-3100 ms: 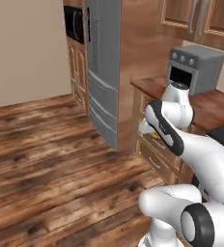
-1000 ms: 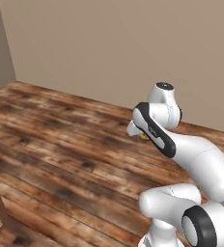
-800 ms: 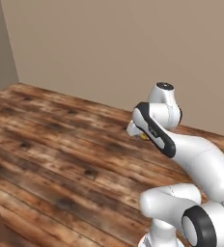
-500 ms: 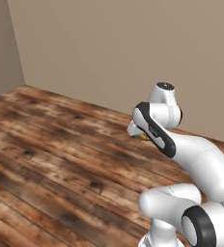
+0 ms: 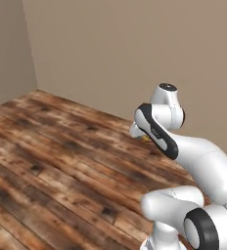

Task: Take the chicken drumsticks from the pan and place one on each plate on the dining counter.

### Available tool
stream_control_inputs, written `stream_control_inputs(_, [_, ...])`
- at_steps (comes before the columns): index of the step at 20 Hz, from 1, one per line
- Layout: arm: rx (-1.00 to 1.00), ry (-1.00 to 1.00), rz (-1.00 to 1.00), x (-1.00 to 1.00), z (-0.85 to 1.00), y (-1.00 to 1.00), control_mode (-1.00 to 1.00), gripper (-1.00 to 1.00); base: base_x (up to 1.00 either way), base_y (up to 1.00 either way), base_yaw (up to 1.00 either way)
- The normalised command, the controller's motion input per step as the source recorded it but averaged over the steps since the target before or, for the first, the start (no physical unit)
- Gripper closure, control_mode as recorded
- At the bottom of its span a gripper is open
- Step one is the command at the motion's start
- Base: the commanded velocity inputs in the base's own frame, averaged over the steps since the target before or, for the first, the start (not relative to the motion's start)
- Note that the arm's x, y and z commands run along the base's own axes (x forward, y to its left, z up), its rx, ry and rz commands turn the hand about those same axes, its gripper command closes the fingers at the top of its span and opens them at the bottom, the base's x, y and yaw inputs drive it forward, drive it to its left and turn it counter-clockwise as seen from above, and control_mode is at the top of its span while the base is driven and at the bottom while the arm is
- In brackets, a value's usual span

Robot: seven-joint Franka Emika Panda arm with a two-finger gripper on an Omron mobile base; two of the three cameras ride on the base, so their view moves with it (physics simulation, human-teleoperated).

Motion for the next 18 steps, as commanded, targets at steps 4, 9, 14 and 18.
stream_control_inputs(4, [0.0, 0.0, 0.0, 0.0, 0.0, 0.0, 1.0, 1.0, 1.0, 0.0, 0.25])
stream_control_inputs(9, [0.0, 0.0, 0.0, 0.0, 0.0, 0.0, 1.0, 1.0, 1.0, 0.0, 0.31])
stream_control_inputs(14, [0.0, 0.0, 0.0, 0.0, 0.0, 0.0, 1.0, 1.0, 1.0, 0.0, 0.36])
stream_control_inputs(18, [0.0, 0.0, 0.0, 0.0, 0.0, 0.0, 1.0, 1.0, 0.82, 0.0, 0.59])
